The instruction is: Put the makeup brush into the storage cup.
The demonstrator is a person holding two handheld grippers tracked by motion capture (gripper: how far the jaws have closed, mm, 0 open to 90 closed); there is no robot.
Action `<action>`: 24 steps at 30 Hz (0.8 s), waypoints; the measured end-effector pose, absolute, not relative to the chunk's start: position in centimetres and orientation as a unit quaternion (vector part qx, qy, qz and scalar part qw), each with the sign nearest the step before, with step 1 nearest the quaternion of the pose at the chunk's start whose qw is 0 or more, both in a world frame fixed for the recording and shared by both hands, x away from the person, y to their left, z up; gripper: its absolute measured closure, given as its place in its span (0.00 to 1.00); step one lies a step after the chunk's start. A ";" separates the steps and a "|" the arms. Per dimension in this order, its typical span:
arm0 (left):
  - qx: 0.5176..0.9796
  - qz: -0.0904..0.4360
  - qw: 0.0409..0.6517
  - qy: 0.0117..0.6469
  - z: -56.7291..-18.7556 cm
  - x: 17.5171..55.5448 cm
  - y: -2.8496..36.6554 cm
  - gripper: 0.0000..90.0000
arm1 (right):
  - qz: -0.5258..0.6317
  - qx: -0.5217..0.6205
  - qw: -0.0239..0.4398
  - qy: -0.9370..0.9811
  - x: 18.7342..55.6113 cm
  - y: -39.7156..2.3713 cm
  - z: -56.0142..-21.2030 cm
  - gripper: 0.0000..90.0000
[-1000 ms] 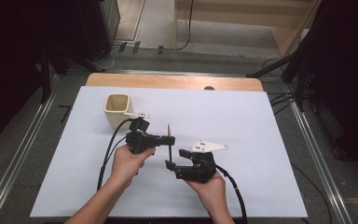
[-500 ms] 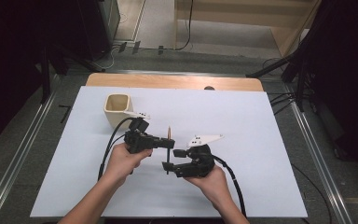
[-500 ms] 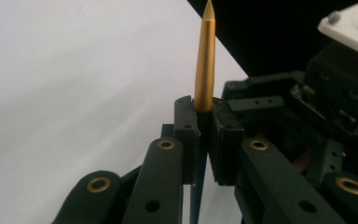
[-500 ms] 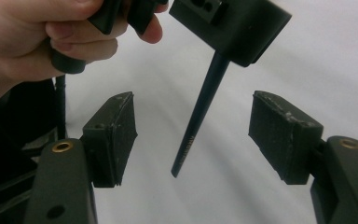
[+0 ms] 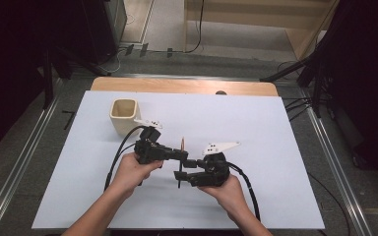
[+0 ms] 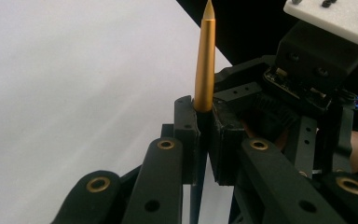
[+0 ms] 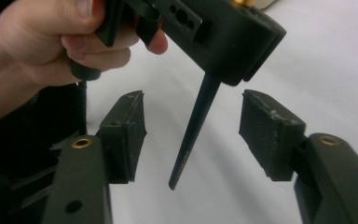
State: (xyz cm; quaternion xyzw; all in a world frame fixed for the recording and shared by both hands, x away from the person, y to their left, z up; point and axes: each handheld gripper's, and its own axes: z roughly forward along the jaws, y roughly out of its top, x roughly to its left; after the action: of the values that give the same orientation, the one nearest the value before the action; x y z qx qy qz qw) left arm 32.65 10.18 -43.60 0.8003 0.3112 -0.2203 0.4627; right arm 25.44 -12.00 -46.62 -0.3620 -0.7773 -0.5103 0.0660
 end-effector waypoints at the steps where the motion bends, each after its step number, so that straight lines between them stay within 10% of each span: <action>1: 0.800 -0.222 0.464 0.310 -43.6 32.6 10.2 0.93 | -0.513 -0.361 0.071 -0.775 25.5 -12.0 -46.7 0.48; 24: 0.783 -0.228 0.500 0.292 -43.9 32.4 10.2 0.92 | -0.533 -0.387 0.110 -0.744 25.8 -12.6 -47.2 0.91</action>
State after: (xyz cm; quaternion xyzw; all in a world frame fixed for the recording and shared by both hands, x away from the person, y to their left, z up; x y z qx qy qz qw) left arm 32.41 10.24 -43.94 0.7833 0.2915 -0.2276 0.4996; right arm 25.79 -12.60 -47.25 -0.3868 -0.7443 -0.5334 0.1097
